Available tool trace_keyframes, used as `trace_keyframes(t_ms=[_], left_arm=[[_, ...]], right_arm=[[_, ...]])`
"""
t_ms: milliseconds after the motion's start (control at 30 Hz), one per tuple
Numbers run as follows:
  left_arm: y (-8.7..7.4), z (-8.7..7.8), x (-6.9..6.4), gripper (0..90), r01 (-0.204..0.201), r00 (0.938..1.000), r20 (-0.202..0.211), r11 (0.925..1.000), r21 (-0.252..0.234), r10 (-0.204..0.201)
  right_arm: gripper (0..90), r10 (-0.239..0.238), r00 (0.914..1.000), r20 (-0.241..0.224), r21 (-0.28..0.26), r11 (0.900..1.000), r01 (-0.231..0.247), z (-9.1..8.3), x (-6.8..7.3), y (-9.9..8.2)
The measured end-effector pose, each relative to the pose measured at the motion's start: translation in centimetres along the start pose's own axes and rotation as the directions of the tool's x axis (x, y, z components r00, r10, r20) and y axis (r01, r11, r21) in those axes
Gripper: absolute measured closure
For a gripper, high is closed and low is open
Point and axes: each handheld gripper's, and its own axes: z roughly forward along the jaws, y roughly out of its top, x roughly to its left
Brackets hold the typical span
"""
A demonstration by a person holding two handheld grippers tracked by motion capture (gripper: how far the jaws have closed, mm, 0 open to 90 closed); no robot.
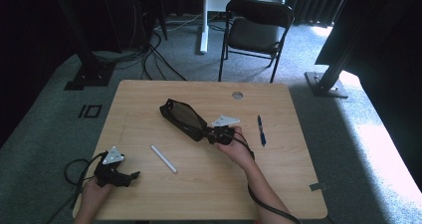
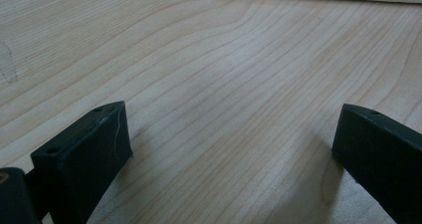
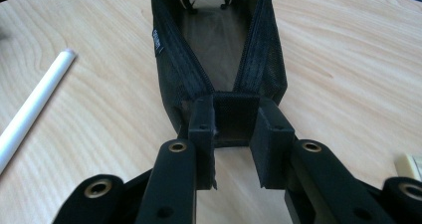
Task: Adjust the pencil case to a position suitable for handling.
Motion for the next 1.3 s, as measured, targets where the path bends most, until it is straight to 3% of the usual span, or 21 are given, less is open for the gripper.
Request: trace_keyframes(t_ms=[167, 433, 633, 1300], left_arm=[[0.0, 0.0, 0.0, 2.1, 0.0, 1.0, 0.0, 1.0, 0.0, 0.0], [0.0, 0.0, 0.0, 2.1, 0.0, 1.0, 0.0, 1.0, 0.0, 0.0], [0.0, 0.0, 0.0, 2.2, 0.0, 1.0, 0.0, 1.0, 0.0, 0.0], [0.0, 0.0, 0.0, 2.2, 0.0, 1.0, 0.0, 1.0, 0.0, 0.0]], right_arm=[[73.2, 0.016, 0.9999, 0.006, -0.011, 0.9998, -0.016, -1.3, -0.3, -0.9], [73.2, -0.003, 0.9997, 0.025, 0.018, 0.9998, 0.003, -4.1, -0.5, -1.9], [73.2, 0.014, 0.9992, 0.038, 0.024, 0.9996, -0.015, -6.4, -1.6, -3.5], [73.1, 0.018, 0.9994, 0.031, 0.045, 0.9988, -0.02, -11.5, -2.6, -7.2]])
